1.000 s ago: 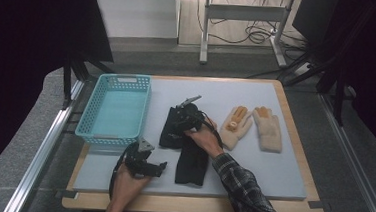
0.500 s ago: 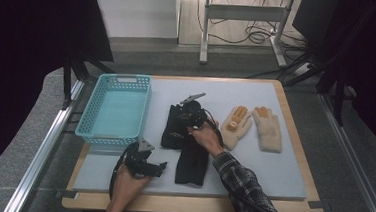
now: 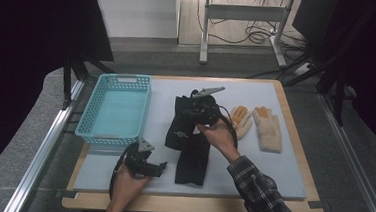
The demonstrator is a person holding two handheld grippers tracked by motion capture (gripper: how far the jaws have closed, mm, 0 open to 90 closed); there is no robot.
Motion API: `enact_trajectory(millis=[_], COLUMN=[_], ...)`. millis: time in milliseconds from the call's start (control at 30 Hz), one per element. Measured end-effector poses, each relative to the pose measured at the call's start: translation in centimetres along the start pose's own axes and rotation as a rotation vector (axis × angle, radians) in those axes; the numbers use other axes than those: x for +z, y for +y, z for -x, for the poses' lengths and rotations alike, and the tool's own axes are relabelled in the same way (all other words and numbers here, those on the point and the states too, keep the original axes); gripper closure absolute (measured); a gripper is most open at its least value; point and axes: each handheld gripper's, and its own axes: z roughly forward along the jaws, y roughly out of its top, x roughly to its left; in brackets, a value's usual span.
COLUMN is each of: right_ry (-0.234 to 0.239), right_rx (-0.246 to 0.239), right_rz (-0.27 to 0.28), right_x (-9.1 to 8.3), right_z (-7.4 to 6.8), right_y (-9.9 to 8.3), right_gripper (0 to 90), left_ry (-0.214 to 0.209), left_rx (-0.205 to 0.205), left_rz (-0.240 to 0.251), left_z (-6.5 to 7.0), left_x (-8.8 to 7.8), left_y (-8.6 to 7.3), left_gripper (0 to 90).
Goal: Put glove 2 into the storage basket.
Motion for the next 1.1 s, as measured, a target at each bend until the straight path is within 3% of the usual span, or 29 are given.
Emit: enact_trajectory(millis=[233,367,467,733,800,933,1100], right_ry=[0.047,0.067,0.059,0.026,0.031,0.000,-0.029], right_rx=[0.012,0.017,0.007,0.016,0.016,-0.022,-0.033], right_rz=[-0.015,-0.024,-0.037,-0.124,-0.122,-0.094,-0.056], right_x=[-3.7,-4.8,-4.5,-0.5,-0.2,-1.2,-3.2], right_z=[-1.5,-2.2,-2.6,-1.6,-1.6,-1.8,-1.0], right_y=[-2.8,-4.9,-6.3,-9.7,-10.2,-10.0,-9.9], right_gripper=[87.1,87.0,87.0,84.3,80.6,66.3,60.0], left_ry=[0.000,0.000,0.000,0.001,0.000,0.000,0.000], left_rx=[-0.005,-0.005,-0.004,-0.002,-0.002,-0.001,-0.002], left_rz=[0.005,0.006,0.004,0.000,0.001,0.001,0.002], left_z=[0.0,0.0,0.0,0.0,0.0,0.0,0.0], left_x=[0.0,0.0,0.0,0.0,0.0,0.0,0.0], left_y=[0.0,0.0,0.0,0.0,0.0,0.0,0.0], left_gripper=[3.7,3.7,3.7,3.7,3.7,3.7,3.7])
